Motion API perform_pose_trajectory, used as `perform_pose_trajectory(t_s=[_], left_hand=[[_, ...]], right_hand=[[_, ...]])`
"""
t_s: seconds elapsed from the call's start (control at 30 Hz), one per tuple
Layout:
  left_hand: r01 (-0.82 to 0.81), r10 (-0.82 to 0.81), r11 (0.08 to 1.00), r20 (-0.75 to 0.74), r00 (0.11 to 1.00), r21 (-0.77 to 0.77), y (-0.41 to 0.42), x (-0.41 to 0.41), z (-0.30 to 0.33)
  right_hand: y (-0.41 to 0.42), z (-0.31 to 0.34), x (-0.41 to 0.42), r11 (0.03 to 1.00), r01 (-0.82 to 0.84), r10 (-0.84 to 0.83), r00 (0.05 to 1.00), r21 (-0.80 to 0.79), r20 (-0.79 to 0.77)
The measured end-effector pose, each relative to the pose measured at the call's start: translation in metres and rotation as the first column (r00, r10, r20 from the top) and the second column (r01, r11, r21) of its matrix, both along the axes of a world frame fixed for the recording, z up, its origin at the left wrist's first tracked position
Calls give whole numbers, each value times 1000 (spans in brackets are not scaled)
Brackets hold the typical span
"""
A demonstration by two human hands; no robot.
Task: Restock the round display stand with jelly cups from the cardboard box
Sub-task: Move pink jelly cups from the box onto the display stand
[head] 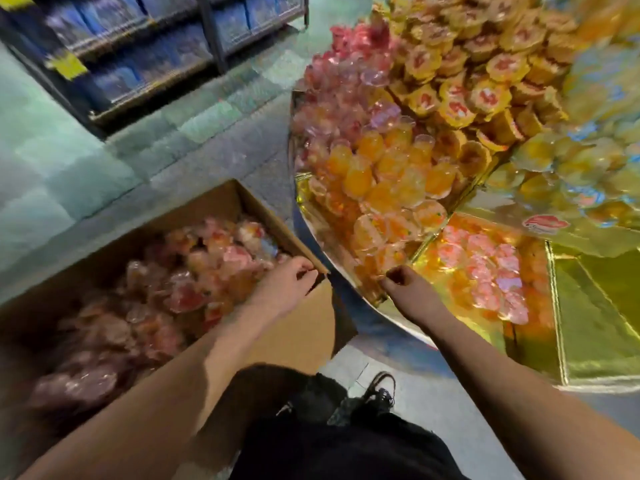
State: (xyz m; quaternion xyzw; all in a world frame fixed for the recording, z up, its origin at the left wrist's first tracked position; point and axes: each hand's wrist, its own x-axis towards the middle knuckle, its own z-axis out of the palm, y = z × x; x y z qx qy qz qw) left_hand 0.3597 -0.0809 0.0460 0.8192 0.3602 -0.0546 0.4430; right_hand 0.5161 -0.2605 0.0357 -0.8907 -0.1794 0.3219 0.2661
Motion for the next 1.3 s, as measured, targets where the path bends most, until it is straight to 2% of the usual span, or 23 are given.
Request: perform_pose_trajectory(t_s=[0.13,0.27,0.33,0.53,0.67,0.8,0.87,1.0,1.1,1.2,1.3], left_hand=[[-191,193,979,-26,981,77,31,-87,-8],[-372,371,928,-41,928,-33,41,-162,-36],[-426,424,905,-78,902,-14,41,-189,-49],[-642,645,762,-181,742,82,44,-246,-87],[-653,651,755,-186,736,57,58,-247,-96],[-620,612,784,-204,764,30,70,-238,-107],[-620,615,782,-229,755,56,73,-235,-113],[-624,637,770,-218,739,135,79,-232,-124],[-618,639,769,-180,748,163,82,-233,-128],[-687,694,720,-106,712,97,83,-238,-124],[-754,754,657,-30,656,5,77,-246,-112]], right_hand=[[65,-1,-54,962,-271,271,963,-37,-1],[112,-14,-103,896,-440,440,898,-59,-20],[130,-23,-123,858,-511,509,860,-60,-43],[173,-59,-165,730,-660,655,750,-181,-91],[203,-79,-182,666,-709,710,698,-232,-96],[228,-108,-194,529,-769,814,579,-360,-40],[239,-121,-200,488,-780,835,548,-392,-52],[253,-145,-207,533,-740,793,606,-411,-62],[257,-155,-208,575,-703,775,632,-419,2],[253,-151,-204,619,-693,744,668,-369,-6],[244,-129,-190,740,-631,640,767,-233,-45]])
